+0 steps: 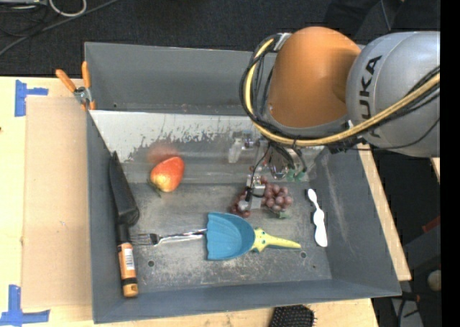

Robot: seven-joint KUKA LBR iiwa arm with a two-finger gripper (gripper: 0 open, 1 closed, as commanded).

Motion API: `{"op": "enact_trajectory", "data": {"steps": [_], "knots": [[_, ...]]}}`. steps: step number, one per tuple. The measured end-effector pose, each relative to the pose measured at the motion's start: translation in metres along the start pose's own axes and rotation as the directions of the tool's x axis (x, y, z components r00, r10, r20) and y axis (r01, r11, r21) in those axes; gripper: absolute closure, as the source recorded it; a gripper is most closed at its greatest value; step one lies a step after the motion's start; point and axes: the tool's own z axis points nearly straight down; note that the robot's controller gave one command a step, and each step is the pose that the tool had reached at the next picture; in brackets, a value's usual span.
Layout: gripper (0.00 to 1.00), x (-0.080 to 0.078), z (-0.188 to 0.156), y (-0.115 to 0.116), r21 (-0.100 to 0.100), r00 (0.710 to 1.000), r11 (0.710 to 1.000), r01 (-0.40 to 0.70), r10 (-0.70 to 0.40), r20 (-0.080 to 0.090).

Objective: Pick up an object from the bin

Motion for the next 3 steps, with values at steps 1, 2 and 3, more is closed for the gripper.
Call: {"op": "enact_trajectory", "data": {"steps": [1, 2, 3], "knots": [[0.00, -0.001, -0.005, 0.000, 0.000, 1.000, 1.000, -0.001, 0.001, 0.008], [0.00, -0.008, 0.035, -0.032, 0.000, 0.981, 0.981, 0.194, -0.194, 0.015], [0.00, -0.001, 0.085, -0.049, 0.004, 0.851, 0.851, 0.526, -0.526, 0.007]]}}
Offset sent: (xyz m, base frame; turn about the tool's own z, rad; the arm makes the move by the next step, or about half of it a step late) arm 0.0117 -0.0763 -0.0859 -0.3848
